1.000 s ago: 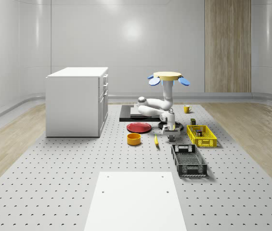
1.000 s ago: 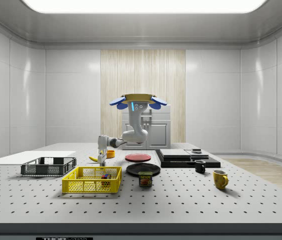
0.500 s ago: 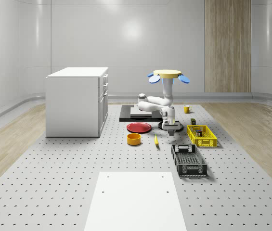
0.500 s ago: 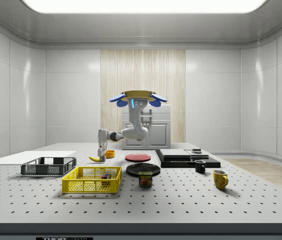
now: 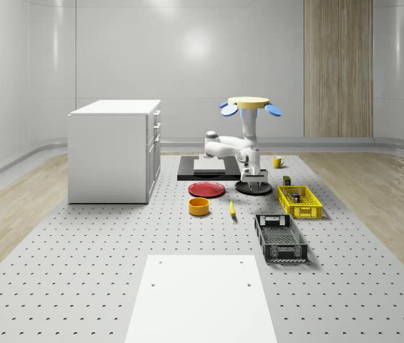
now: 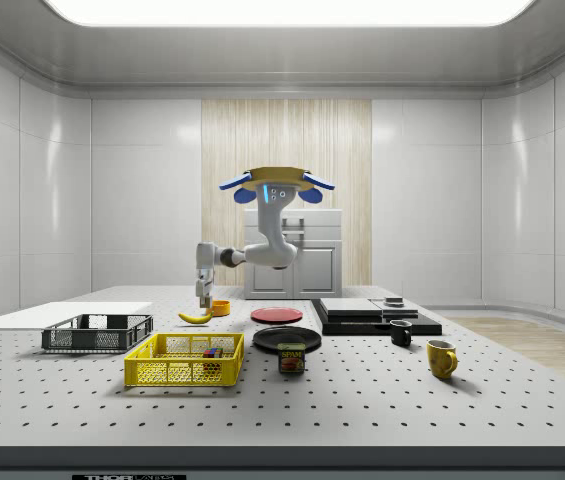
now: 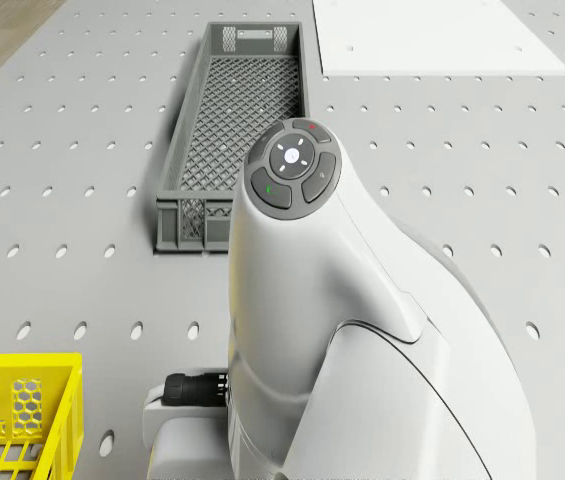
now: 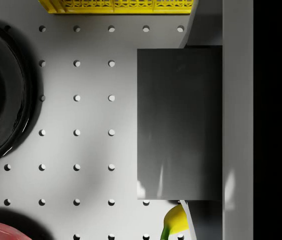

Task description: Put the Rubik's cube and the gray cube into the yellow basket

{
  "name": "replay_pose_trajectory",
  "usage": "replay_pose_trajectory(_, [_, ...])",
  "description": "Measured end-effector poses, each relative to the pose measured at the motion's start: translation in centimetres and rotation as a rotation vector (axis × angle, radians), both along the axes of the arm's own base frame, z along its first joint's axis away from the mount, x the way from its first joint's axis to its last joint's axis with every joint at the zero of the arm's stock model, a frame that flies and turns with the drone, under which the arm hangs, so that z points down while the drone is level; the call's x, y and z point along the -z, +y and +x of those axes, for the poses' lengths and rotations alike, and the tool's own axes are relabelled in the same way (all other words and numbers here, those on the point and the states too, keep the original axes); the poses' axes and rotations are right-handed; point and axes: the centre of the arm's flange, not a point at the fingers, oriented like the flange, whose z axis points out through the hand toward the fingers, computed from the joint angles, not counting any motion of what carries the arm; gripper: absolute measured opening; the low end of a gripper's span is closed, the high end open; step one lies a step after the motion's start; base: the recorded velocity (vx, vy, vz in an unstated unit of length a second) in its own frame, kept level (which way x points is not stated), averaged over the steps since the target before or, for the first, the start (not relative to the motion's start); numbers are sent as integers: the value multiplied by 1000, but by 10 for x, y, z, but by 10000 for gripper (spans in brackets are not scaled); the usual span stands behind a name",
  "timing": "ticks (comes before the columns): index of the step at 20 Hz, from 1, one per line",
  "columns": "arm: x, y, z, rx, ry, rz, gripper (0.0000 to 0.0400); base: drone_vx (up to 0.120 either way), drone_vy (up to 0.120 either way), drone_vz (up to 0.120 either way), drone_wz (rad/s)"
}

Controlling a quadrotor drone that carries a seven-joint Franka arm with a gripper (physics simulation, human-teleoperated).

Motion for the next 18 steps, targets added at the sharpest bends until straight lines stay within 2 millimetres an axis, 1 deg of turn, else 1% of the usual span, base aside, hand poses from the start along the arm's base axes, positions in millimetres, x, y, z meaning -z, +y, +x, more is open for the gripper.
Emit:
replay_pose_trajectory(4, [1, 0, 0, 0, 0, 0, 250, 0, 120, 0, 0])
replay_pose_trajectory(7, [1, 0, 0, 0, 0, 0, 250, 0, 120, -120, 0])
replay_pose_trajectory(8, [1, 0, 0, 0, 0, 0, 250, 0, 120, -40, 0])
replay_pose_trajectory(18, [2, 0, 0, 0, 0, 0, 250, 0, 120, 0, 0])
